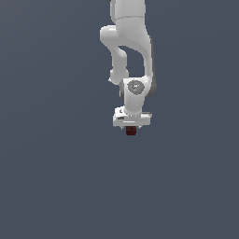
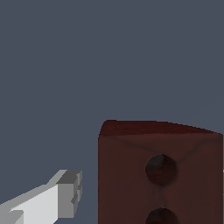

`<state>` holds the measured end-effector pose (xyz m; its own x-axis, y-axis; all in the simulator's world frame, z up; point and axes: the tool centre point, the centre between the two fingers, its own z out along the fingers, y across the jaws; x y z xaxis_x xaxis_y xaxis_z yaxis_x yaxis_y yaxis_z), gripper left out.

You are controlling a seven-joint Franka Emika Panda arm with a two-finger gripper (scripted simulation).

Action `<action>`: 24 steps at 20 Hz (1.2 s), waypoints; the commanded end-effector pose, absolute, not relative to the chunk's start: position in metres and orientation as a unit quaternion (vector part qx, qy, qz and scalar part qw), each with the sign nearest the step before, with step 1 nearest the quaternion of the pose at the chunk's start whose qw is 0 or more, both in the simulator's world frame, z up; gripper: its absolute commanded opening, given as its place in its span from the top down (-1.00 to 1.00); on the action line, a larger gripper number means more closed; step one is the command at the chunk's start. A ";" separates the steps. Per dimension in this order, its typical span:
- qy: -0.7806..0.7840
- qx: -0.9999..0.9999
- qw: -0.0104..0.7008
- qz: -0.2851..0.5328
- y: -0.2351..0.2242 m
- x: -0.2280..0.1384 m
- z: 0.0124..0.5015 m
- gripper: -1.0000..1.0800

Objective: Pick up the object and move it to a goal position.

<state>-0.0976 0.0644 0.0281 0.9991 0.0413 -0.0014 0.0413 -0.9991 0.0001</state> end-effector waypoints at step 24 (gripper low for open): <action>0.021 1.000 0.000 0.000 0.072 -0.084 0.069 1.00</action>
